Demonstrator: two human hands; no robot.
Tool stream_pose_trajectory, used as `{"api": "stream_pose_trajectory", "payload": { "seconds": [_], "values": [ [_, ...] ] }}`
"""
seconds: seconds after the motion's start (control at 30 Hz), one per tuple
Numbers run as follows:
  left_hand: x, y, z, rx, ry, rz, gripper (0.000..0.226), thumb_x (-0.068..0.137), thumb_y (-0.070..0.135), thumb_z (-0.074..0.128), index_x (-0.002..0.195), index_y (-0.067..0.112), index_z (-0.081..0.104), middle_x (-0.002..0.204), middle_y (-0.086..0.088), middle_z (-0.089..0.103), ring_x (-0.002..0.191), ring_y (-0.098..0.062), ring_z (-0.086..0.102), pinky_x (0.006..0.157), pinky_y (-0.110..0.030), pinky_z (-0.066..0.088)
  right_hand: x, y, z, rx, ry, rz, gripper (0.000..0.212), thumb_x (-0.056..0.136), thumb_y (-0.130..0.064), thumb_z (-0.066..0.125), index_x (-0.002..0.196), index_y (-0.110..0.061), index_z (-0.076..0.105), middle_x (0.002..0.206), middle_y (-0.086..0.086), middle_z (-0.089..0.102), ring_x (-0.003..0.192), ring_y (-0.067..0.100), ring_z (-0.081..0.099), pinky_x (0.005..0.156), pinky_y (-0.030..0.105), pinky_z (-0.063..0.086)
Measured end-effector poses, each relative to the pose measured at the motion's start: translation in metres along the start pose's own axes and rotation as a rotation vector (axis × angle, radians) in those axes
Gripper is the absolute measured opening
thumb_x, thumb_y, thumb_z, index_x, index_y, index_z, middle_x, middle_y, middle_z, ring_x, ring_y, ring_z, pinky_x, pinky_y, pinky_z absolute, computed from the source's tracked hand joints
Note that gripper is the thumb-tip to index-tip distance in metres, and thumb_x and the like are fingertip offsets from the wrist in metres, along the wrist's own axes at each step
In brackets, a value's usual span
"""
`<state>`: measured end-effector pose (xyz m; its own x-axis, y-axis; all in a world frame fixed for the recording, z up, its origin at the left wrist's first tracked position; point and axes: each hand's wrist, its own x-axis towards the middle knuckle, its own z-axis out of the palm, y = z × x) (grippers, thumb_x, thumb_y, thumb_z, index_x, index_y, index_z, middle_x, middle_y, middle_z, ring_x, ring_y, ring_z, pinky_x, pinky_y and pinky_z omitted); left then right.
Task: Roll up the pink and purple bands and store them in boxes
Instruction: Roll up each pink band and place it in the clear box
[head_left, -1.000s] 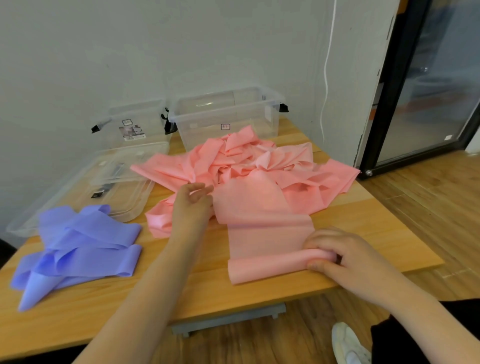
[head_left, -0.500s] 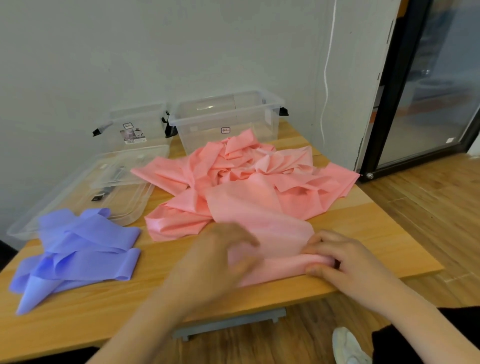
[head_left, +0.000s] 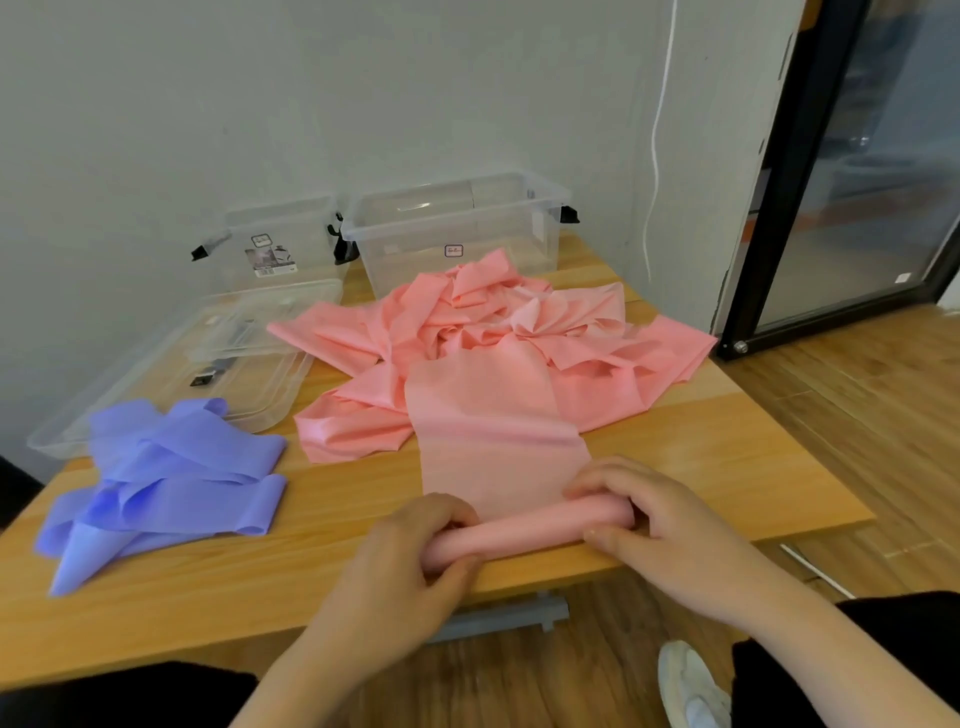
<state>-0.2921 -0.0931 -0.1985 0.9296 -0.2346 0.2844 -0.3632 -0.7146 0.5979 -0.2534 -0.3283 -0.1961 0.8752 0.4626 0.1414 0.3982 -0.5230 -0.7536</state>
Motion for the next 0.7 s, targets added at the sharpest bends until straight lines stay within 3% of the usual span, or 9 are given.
{"api": "stream_pose_trajectory", "payload": {
  "seconds": [0.17, 0.3, 0.4, 0.5, 0.6, 0.7],
  "values": [
    [0.000, 0.001, -0.006, -0.066, -0.011, -0.061, 0.013, 0.080, 0.028, 0.058, 0.086, 0.038, 0.063, 0.094, 0.027, 0.062, 0.086, 0.005, 0.057, 0.069, -0.006, 0.038, -0.001, -0.001, -0.002, -0.046, 0.002, -0.004, 0.032, 0.086, -0.017, 0.061, 0.088, -0.049, 0.057, 0.095, -0.030, 0.059, 0.097, -0.011, 0.049, 0.081, 0.007, 0.035],
    [0.001, 0.000, 0.009, 0.098, 0.125, -0.074, 0.017, 0.090, 0.025, 0.051, 0.097, 0.028, 0.066, 0.088, 0.018, 0.057, 0.082, 0.000, 0.052, 0.070, -0.009, 0.036, 0.003, -0.003, 0.009, -0.117, 0.103, -0.001, 0.019, 0.093, -0.022, 0.049, 0.102, -0.035, 0.061, 0.100, -0.024, 0.056, 0.098, -0.007, 0.048, 0.081, 0.003, 0.032],
    [-0.001, 0.001, 0.013, 0.255, 0.152, 0.015, 0.031, 0.085, 0.035, 0.042, 0.103, 0.026, 0.065, 0.095, 0.013, 0.052, 0.087, -0.005, 0.045, 0.074, -0.020, 0.039, 0.005, 0.001, 0.020, -0.247, 0.190, -0.002, 0.022, 0.093, -0.027, 0.049, 0.110, -0.025, 0.063, 0.101, -0.016, 0.048, 0.098, 0.002, 0.045, 0.084, 0.014, 0.034],
    [-0.002, -0.004, 0.005, 0.174, 0.064, 0.035, 0.036, 0.081, 0.047, 0.046, 0.106, 0.030, 0.065, 0.099, 0.024, 0.050, 0.094, 0.004, 0.046, 0.083, -0.015, 0.039, 0.007, 0.004, 0.012, -0.340, 0.277, -0.070, 0.022, 0.082, -0.029, 0.064, 0.104, -0.027, 0.068, 0.100, -0.015, 0.047, 0.098, 0.001, 0.037, 0.087, 0.024, 0.033],
    [0.002, -0.007, -0.002, 0.115, 0.025, 0.045, 0.035, 0.080, 0.046, 0.048, 0.103, 0.027, 0.067, 0.097, 0.030, 0.053, 0.095, 0.012, 0.050, 0.081, -0.002, 0.035, 0.006, 0.002, -0.001, -0.274, 0.132, -0.127, 0.027, 0.076, -0.029, 0.071, 0.104, -0.030, 0.069, 0.098, -0.024, 0.051, 0.097, -0.006, 0.041, 0.086, 0.014, 0.031],
    [0.010, -0.008, -0.002, 0.072, 0.092, 0.006, 0.025, 0.081, 0.031, 0.050, 0.097, 0.025, 0.067, 0.089, 0.035, 0.053, 0.087, 0.025, 0.048, 0.075, 0.003, 0.033, 0.007, 0.002, 0.003, -0.266, 0.070, -0.144, 0.027, 0.085, -0.021, 0.063, 0.111, -0.026, 0.066, 0.101, -0.023, 0.054, 0.098, -0.006, 0.046, 0.086, 0.005, 0.031]
  ]
}}
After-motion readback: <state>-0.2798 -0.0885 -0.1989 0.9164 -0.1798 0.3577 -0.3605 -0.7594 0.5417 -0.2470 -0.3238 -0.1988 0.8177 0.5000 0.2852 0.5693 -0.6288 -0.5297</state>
